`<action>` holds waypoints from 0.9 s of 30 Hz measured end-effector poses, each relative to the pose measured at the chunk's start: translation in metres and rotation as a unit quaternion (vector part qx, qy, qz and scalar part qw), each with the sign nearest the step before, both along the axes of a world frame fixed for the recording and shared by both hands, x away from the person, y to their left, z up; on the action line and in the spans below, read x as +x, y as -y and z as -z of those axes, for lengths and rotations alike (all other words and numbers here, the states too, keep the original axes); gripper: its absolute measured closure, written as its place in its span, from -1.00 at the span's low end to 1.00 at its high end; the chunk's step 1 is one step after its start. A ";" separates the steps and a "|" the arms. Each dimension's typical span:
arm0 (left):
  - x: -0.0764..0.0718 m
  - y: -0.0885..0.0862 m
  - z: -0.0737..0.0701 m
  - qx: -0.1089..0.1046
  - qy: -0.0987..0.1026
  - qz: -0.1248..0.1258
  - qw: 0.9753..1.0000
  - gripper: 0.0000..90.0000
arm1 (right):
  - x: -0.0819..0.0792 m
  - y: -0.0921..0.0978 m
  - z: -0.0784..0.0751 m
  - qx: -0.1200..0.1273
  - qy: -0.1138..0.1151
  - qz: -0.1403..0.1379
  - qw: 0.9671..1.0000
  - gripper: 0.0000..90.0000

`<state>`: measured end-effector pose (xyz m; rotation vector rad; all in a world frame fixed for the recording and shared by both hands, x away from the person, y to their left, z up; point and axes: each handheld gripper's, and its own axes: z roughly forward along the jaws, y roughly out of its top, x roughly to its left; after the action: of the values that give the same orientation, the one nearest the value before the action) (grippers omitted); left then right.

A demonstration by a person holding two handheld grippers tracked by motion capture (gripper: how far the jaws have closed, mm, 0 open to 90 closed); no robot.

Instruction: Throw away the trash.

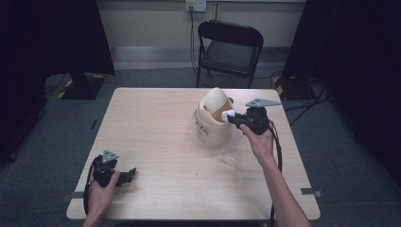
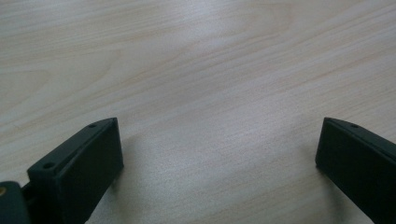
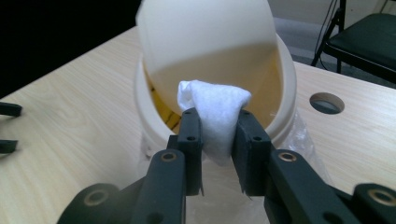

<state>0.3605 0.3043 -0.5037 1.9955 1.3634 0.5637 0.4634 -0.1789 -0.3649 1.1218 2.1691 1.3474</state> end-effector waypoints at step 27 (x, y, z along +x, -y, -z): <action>0.000 0.000 0.000 0.000 0.000 0.000 1.000 -1.00 | 0.029 -0.018 0.015 -0.022 -0.018 0.001 1.000 0.62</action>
<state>0.3605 0.3044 -0.5037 1.9960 1.3634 0.5641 0.4926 -0.1611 -0.3798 1.1397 2.2110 1.2815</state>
